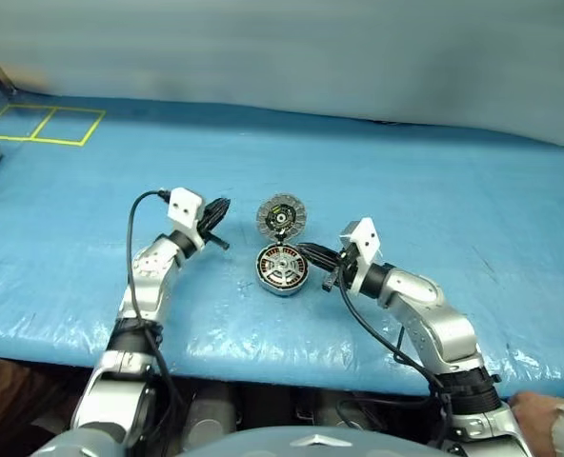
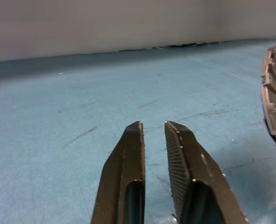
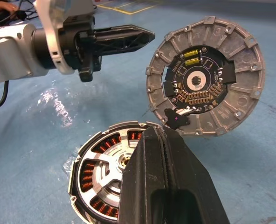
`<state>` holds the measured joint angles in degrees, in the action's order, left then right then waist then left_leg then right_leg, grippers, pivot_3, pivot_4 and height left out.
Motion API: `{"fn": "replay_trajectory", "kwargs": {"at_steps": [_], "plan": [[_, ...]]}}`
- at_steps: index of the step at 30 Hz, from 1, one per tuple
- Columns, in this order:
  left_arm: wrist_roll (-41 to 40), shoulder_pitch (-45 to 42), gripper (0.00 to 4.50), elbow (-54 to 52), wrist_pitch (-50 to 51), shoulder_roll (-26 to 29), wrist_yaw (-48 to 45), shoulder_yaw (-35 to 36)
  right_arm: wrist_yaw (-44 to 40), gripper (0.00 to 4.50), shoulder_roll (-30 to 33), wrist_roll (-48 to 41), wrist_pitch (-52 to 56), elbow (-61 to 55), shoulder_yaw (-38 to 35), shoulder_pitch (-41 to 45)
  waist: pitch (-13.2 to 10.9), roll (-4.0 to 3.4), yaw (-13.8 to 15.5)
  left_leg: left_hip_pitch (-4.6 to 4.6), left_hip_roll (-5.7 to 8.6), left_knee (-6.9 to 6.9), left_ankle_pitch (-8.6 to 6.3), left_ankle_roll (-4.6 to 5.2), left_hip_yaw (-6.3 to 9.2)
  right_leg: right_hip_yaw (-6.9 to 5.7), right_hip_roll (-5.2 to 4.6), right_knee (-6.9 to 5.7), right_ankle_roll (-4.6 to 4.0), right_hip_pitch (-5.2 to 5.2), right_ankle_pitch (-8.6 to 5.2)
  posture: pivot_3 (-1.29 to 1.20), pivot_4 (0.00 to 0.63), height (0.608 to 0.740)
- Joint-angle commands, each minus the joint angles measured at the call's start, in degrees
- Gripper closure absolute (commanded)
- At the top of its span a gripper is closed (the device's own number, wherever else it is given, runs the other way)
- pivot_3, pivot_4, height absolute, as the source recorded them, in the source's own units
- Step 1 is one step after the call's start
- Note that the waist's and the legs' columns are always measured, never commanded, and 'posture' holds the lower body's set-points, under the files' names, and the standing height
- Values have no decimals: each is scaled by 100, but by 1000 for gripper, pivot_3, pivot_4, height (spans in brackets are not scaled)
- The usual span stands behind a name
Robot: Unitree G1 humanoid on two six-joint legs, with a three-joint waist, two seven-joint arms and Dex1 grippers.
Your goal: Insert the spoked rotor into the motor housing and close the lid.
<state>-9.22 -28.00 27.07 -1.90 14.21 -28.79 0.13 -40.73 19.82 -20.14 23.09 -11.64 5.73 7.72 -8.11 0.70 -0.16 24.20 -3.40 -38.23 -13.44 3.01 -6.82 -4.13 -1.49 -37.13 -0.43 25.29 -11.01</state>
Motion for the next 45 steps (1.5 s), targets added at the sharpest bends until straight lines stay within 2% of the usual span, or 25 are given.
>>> {"fn": "replay_trajectory", "kwargs": {"at_steps": [1,4,7,12,16,20,32,40,45], "plan": [[288,-512,4481,524,8,-86,113,-156,76,4500,24,-79,-82,-260,-150,-10,0,0,-9,0,0,1,0,0,-1,1,0,1,0,0,0,0,150,740],[308,-836,4481,938,-72,-197,-26,-189,125,4500,40,-75,-90,-296,-159,-50,-1,1,-44,2,1,4,0,1,-2,3,2,3,1,5,1,0,150,740],[79,-1224,4481,1268,-185,-415,-652,-222,187,4500,80,-87,-99,-351,-257,-140,-2,3,-36,6,0,7,0,0,2,1,4,2,-1,9,-1,0,150,740],[-843,-1259,4481,894,-130,-647,-2467,-85,253,4500,236,-88,-131,-331,-521,-289,-2,4,-44,19,3,2,-1,2,3,-2,1,9,2,13,1,0,150,740],[-1246,-1135,4481,594,168,-648,-3139,-46,274,4500,372,-97,-140,-288,-702,-333,-3,4,-52,18,1,1,-1,2,5,1,4,9,4,13,2,0,150,740],[-1263,-892,4481,247,660,-507,-3614,-294,324,4500,451,-78,-170,-232,-839,-317,-2,3,-48,16,0,1,0,0,9,1,8,6,3,12,1,0,150,740],[-540,-158,4481,-630,1331,88,-3755,-1231,631,4500,417,-58,-284,-316,-939,-160,-2,3,-42,14,2,-3,1,2,9,5,4,5,3,10,2,0,150,740],[-397,489,4481,-1076,1436,352,-3624,-1345,592,4500,332,-18,-268,-339,-704,-174,0,0,-46,9,2,-4,1,2,10,6,1,2,1,6,1,0,150,740],[-325,853,4481,-1213,926,426,-3231,-1130,616,4500,175,130,-387,-193,-482,-113,3,-3,-42,-19,-4,-2,1,1,8,12,-14,-2,-29,-16,-17,0,150,740]]}}
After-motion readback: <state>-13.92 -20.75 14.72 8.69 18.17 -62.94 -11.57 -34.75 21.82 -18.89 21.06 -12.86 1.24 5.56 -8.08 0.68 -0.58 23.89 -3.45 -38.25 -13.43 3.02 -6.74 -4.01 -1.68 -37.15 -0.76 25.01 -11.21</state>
